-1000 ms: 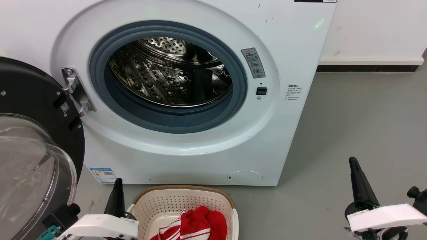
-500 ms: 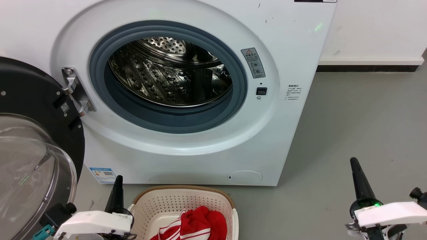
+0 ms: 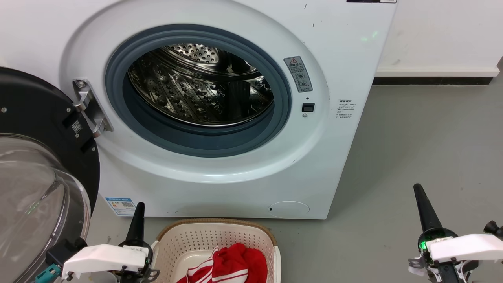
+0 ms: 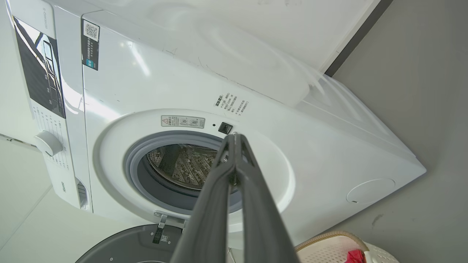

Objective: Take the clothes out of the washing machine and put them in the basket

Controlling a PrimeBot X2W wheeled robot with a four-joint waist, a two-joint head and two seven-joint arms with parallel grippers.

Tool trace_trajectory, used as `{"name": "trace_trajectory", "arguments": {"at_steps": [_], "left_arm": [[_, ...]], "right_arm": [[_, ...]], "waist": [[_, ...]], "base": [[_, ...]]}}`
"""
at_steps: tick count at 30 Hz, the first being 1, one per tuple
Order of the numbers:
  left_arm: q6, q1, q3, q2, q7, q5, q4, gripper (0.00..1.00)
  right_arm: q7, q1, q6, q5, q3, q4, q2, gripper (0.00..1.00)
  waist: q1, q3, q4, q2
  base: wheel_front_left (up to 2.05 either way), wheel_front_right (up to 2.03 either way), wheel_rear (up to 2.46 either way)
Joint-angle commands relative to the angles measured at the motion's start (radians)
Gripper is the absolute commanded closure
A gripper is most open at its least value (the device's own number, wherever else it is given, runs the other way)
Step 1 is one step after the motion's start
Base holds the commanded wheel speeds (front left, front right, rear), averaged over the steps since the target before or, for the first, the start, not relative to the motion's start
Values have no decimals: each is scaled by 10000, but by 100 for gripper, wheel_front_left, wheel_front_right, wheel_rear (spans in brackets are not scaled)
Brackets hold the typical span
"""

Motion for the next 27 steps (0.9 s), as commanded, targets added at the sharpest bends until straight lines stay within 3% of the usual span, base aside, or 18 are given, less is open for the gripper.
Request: {"name": "trace_trajectory", "arguments": {"at_steps": [1,27], "left_arm": [[-91,-253,56,43,80,-295,-29,100],[-445,-589,313,8,702,-2668,269,100]], "right_arm": [[80,-277,0,303,-43,12,-49,100],[703,-634,-2,2694,-305,546,1,100]], "waist": [[0,0,0,0],[0,1,2,0]], "base": [[0,0,0],[0,0,0]]}}
